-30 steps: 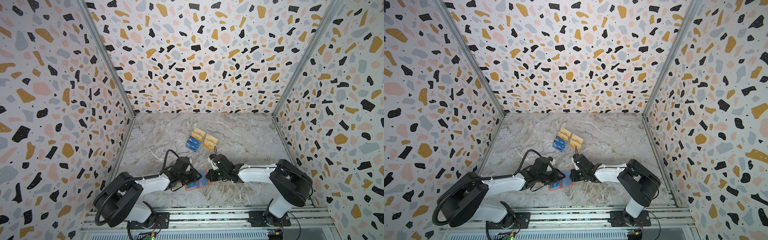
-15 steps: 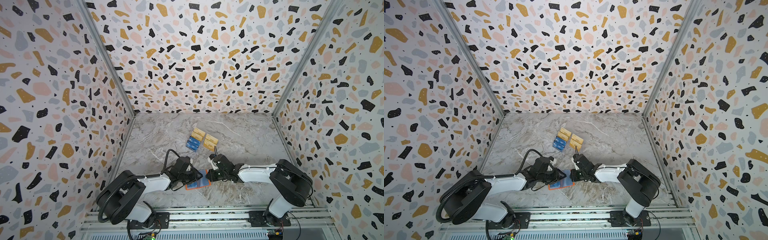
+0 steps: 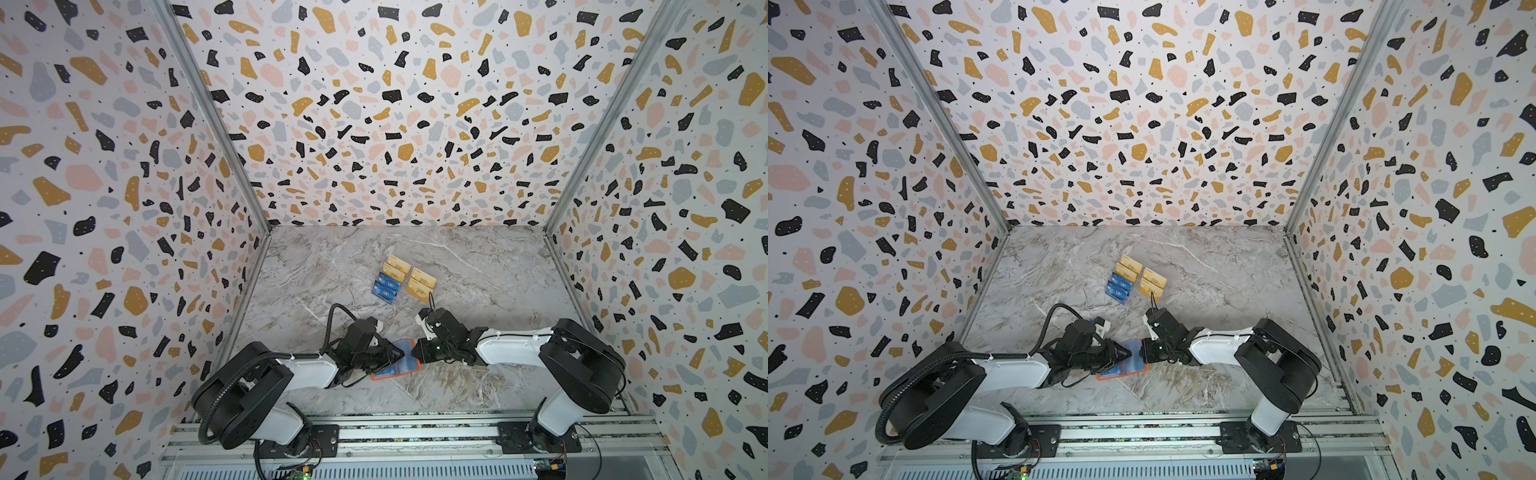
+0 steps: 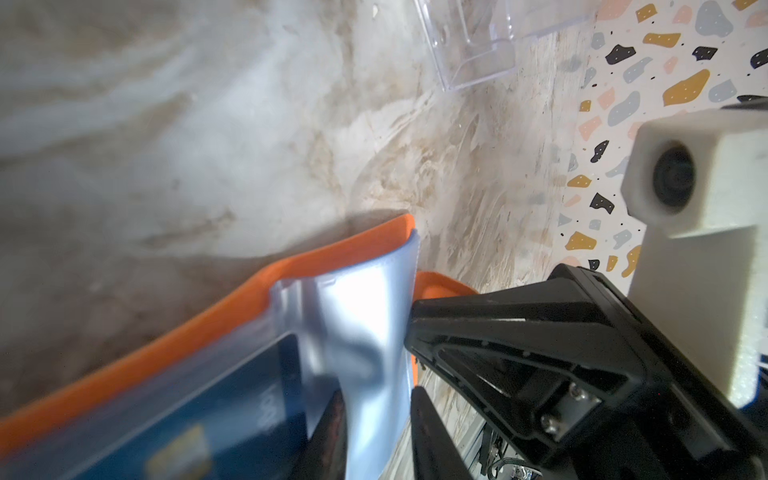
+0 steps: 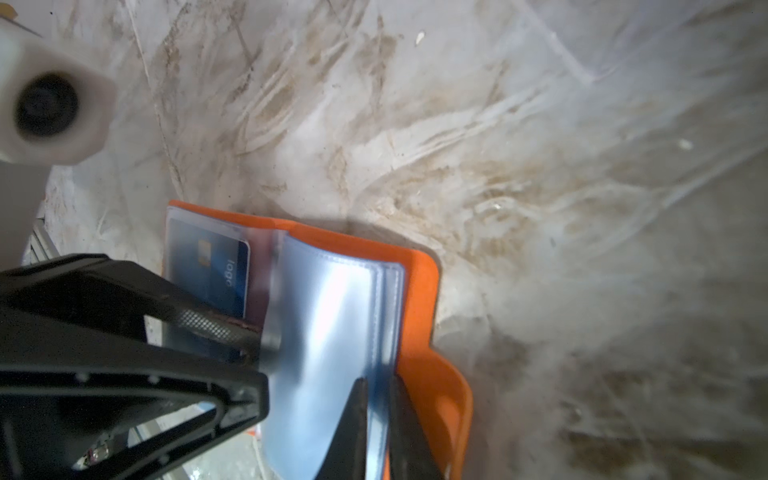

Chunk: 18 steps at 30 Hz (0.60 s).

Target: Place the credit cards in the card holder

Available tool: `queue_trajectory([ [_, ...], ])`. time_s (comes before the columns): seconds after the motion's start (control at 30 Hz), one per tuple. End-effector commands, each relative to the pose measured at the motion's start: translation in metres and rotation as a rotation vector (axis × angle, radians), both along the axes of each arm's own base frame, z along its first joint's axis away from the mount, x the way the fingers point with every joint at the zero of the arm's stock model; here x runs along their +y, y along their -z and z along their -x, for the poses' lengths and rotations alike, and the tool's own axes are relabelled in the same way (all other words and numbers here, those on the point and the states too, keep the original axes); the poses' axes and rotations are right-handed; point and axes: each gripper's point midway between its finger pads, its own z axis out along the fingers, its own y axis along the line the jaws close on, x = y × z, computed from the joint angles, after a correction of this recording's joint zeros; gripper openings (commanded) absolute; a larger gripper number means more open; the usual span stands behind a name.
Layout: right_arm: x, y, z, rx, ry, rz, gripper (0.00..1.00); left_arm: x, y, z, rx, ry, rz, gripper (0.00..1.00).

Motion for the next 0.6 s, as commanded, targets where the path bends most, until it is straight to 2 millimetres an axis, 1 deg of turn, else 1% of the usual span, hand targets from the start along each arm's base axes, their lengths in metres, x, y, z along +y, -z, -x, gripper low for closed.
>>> queue_trajectory([
  [0.0, -0.002, 0.004, 0.006, 0.015, -0.003, 0.008, 0.13, 0.001, -0.002, 0.0, -0.005, -0.027, 0.035, 0.28],
  [0.17, -0.001, 0.003, 0.006, 0.017, -0.002, 0.003, 0.13, -0.007, -0.012, -0.002, -0.027, -0.022, 0.107, 0.26],
  [0.3, -0.002, 0.003, 0.006, 0.017, 0.0, 0.005, 0.13, -0.011, -0.016, -0.003, -0.037, -0.015, 0.135, 0.24],
  [0.43, -0.002, 0.003, 0.006, 0.017, 0.0, 0.006, 0.13, -0.01, -0.01, -0.002, -0.028, -0.01, 0.124, 0.23],
  [0.57, -0.002, 0.0, 0.005, 0.011, 0.003, 0.005, 0.13, -0.007, -0.004, 0.0, -0.018, -0.02, 0.108, 0.19],
])
